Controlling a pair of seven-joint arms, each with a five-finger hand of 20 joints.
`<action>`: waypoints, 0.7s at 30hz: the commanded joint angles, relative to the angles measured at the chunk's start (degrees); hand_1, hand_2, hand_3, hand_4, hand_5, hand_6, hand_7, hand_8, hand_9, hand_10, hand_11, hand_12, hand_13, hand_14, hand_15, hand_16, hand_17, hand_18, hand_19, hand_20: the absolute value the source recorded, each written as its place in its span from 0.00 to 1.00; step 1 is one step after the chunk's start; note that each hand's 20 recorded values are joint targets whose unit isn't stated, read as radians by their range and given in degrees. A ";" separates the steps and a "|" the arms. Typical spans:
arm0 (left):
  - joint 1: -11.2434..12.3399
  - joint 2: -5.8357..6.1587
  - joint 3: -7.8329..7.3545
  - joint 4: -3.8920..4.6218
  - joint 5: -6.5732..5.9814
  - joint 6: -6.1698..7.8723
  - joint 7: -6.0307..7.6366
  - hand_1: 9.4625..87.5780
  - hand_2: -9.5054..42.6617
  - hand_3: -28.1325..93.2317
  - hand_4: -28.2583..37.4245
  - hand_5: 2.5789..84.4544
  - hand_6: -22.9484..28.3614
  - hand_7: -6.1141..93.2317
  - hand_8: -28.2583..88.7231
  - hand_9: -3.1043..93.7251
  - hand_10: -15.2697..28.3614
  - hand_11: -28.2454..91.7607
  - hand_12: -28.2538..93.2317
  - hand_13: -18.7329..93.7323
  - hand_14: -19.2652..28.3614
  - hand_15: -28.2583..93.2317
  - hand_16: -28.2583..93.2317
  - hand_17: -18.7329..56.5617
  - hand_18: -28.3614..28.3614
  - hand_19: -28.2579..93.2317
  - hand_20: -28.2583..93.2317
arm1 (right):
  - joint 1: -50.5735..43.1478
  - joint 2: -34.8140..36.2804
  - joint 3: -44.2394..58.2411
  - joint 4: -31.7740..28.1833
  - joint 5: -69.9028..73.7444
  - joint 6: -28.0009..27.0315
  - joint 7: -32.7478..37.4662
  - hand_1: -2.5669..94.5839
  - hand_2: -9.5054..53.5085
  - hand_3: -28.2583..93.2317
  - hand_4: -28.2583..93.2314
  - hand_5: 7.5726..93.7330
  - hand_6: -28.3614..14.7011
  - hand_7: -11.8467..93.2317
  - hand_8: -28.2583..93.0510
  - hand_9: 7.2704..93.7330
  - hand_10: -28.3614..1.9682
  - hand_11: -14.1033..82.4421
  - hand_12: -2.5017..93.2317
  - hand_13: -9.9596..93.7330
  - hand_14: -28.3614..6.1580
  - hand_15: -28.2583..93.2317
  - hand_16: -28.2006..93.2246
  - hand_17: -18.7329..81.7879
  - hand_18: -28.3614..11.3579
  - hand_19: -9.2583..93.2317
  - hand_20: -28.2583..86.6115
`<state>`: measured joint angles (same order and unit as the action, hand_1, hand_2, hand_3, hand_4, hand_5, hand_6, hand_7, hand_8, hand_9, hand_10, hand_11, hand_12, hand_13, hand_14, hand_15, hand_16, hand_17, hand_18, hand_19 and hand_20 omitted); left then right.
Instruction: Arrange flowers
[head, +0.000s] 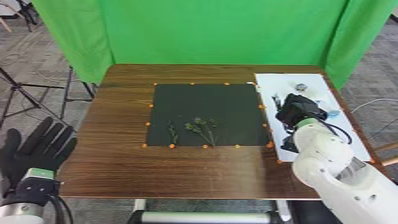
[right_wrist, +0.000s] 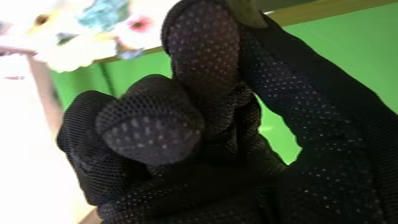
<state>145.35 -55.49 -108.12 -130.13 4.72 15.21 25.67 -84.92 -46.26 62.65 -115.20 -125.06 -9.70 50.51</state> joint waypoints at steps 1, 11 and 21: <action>-2.60 0.79 2.79 0.92 1.79 -0.19 -0.81 0.20 0.45 0.81 0.00 0.41 0.59 0.23 0.15 0.39 0.68 0.47 0.34 0.39 0.71 0.57 0.17 0.18 0.72 0.47 0.31 | 0.43 -6.72 -5.90 -1.31 -4.03 -2.71 1.05 0.50 0.00 0.87 0.20 0.74 0.59 0.56 0.42 1.00 0.57 0.51 0.33 1.00 0.72 0.70 0.51 0.83 0.21 1.00 0.67; -5.91 1.08 4.84 1.86 1.10 0.47 -1.41 0.20 0.46 0.81 0.00 0.41 0.59 0.23 0.15 0.39 0.69 0.47 0.34 0.39 0.71 0.57 0.17 0.18 0.72 0.47 0.31 | -1.66 -18.01 -7.06 0.51 -8.96 -4.58 0.80 0.51 0.01 0.87 0.18 0.74 0.58 0.55 0.42 1.00 0.56 0.51 0.33 1.00 0.71 0.69 0.52 0.83 0.21 1.00 0.67; -6.35 1.06 5.00 1.70 0.82 1.59 -1.63 0.20 0.47 0.81 0.00 0.42 0.59 0.23 0.15 0.39 0.69 0.47 0.34 0.39 0.71 0.57 0.17 0.18 0.72 0.47 0.31 | 0.90 -18.66 -10.07 4.63 -8.99 -5.70 4.28 0.52 0.00 0.86 0.18 0.74 0.58 0.54 0.41 1.00 0.56 0.51 0.34 1.00 0.72 0.70 0.53 0.83 0.21 1.00 0.67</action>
<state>138.28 -54.33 -102.72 -128.09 5.67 15.55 24.38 -85.04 -65.31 54.15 -112.30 -135.16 -14.29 52.90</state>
